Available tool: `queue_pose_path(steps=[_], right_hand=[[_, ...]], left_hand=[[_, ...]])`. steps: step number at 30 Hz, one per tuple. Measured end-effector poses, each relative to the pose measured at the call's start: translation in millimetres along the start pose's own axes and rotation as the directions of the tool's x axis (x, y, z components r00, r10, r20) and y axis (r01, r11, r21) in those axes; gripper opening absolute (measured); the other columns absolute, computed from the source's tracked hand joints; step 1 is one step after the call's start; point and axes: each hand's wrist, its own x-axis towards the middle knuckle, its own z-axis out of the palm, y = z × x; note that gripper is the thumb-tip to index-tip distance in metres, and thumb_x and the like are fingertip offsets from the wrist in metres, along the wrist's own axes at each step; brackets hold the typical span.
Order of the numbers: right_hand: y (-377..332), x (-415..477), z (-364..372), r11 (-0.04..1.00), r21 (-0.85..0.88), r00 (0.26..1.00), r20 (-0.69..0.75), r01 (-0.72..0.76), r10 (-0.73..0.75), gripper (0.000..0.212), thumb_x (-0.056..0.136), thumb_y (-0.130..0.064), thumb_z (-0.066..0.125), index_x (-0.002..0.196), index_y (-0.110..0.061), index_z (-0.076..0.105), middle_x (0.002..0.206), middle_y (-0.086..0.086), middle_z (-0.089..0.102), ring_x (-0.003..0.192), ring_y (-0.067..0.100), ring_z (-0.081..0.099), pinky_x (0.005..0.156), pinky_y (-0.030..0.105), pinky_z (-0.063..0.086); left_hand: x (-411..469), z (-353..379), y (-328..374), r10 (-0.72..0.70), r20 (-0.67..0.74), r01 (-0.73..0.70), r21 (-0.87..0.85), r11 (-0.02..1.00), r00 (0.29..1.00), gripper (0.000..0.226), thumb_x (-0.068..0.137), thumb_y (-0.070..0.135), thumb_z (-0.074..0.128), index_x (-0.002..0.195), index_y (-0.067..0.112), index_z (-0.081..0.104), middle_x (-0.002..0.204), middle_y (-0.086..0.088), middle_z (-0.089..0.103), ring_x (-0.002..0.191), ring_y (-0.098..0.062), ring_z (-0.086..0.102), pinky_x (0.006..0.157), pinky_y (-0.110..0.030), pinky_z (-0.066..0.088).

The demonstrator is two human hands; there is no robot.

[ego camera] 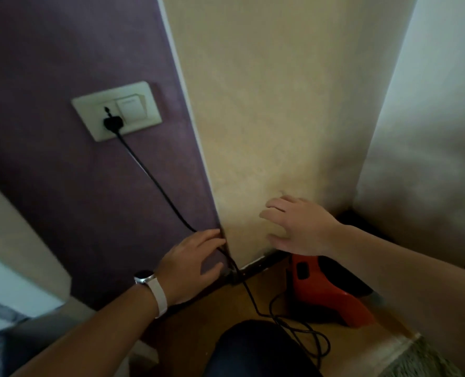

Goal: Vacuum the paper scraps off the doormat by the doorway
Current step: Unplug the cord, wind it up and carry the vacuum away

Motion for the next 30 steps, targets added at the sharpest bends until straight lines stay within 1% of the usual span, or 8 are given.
queue_pose_path(steps=[5, 10, 15, 19, 21, 23, 25, 30], right_hand=[[-35.7, 12.5, -26.8, 0.997, 0.081, 0.996, -0.094, -0.004, 0.012, 0.057, 0.093, -0.057, 0.046, 0.142, -0.029, 0.047, 0.141, -0.005, 0.048, 0.129, 0.019, 0.044, 0.1, 0.041, 0.045], [-72.9, 24.4, -48.6, 0.989, 0.144, 0.994, -0.114, 0.012, 0.005, 0.052, 0.096, -0.053, 0.047, 0.141, -0.027, 0.047, 0.138, -0.004, 0.05, 0.126, 0.019, 0.046, 0.097, 0.035, 0.043], [-97.2, 47.3, -66.1, 0.959, 0.283, 0.997, -0.063, -0.017, 0.036, 0.053, 0.094, -0.056, 0.049, 0.138, -0.026, 0.05, 0.132, -0.001, 0.055, 0.122, 0.023, 0.052, 0.096, 0.039, 0.047], [-121.7, 64.9, -73.8, 0.933, 0.355, 0.998, 0.02, -0.058, 0.055, 0.053, 0.097, -0.057, 0.046, 0.138, -0.024, 0.048, 0.126, -0.002, 0.059, 0.11, 0.022, 0.058, 0.087, 0.035, 0.048], [-131.6, 70.8, -70.5, 0.924, 0.375, 0.997, 0.03, -0.075, 0.069, 0.038, 0.099, -0.05, 0.044, 0.124, -0.022, 0.053, 0.111, 0.001, 0.063, 0.099, 0.025, 0.061, 0.083, 0.038, 0.051], [-137.9, 74.0, -64.6, 0.902, 0.42, 0.993, -0.001, -0.104, 0.114, 0.023, 0.1, -0.04, 0.044, 0.099, -0.019, 0.053, 0.092, 0.002, 0.062, 0.085, 0.026, 0.06, 0.076, 0.039, 0.051], [-143.3, 75.1, -59.1, 0.88, 0.458, 0.989, -0.012, -0.128, 0.15, 0.021, 0.1, -0.033, 0.043, 0.089, -0.017, 0.049, 0.079, 0.003, 0.057, 0.074, 0.026, 0.057, 0.068, 0.037, 0.047], [-156.7, 72.8, -54.5, 0.803, 0.585, 0.992, 0.022, -0.116, 0.127, 0.023, 0.097, -0.025, 0.043, 0.076, -0.02, 0.034, 0.07, 0.003, 0.043, 0.058, 0.021, 0.042, 0.055, 0.034, 0.031]], left_hand=[[-21.8, -44.7, -20.8, 0.097, -0.107, -0.084, 0.118, 0.99, 0.99, 0.049, 0.089, 0.048, 0.053, 0.13, 0.022, 0.063, 0.134, 0.003, 0.061, 0.12, -0.016, 0.058, 0.097, -0.039, 0.052], [-12.9, -103.4, -21.2, 0.105, -0.274, -0.056, 0.182, 0.982, 0.956, 0.05, 0.088, 0.05, 0.052, 0.125, 0.018, 0.066, 0.119, -0.006, 0.068, 0.11, -0.025, 0.063, 0.092, -0.042, 0.055], [1.1, -144.8, -10.9, -0.079, -0.451, 0.138, 0.1, 0.985, 0.889, 0.049, 0.09, 0.052, 0.055, 0.127, 0.021, 0.06, 0.117, 0.001, 0.067, 0.104, -0.023, 0.062, 0.083, -0.038, 0.053], [19.1, -162.1, -0.7, -0.29, -0.51, 0.335, -0.005, 0.942, 0.809, 0.029, 0.092, 0.047, 0.057, 0.109, 0.024, 0.052, 0.098, 0.01, 0.065, 0.089, -0.016, 0.063, 0.071, -0.038, 0.054], [28.9, -168.2, 0.9, -0.388, -0.5, 0.443, -0.011, 0.897, 0.774, 0.029, 0.093, 0.051, 0.053, 0.102, 0.024, 0.049, 0.09, 0.009, 0.065, 0.081, -0.018, 0.063, 0.067, -0.038, 0.053], [37.0, -173.4, -0.7, -0.482, -0.483, 0.543, -0.016, 0.839, 0.731, 0.034, 0.093, 0.056, 0.05, 0.097, 0.022, 0.051, 0.087, 0.003, 0.065, 0.077, -0.023, 0.062, 0.065, -0.035, 0.048], [42.6, -176.8, -2.8, -0.556, -0.443, 0.611, -0.025, 0.792, 0.703, 0.037, 0.092, 0.057, 0.049, 0.094, 0.02, 0.054, 0.084, 0.0, 0.063, 0.076, -0.025, 0.06, 0.065, -0.034, 0.047], [48.3, -171.3, -3.7, -0.557, -0.415, 0.591, -0.057, 0.805, 0.719, 0.031, 0.097, 0.042, 0.045, 0.083, 0.014, 0.047, 0.075, -0.004, 0.056, 0.07, -0.029, 0.057, 0.064, -0.034, 0.045]])
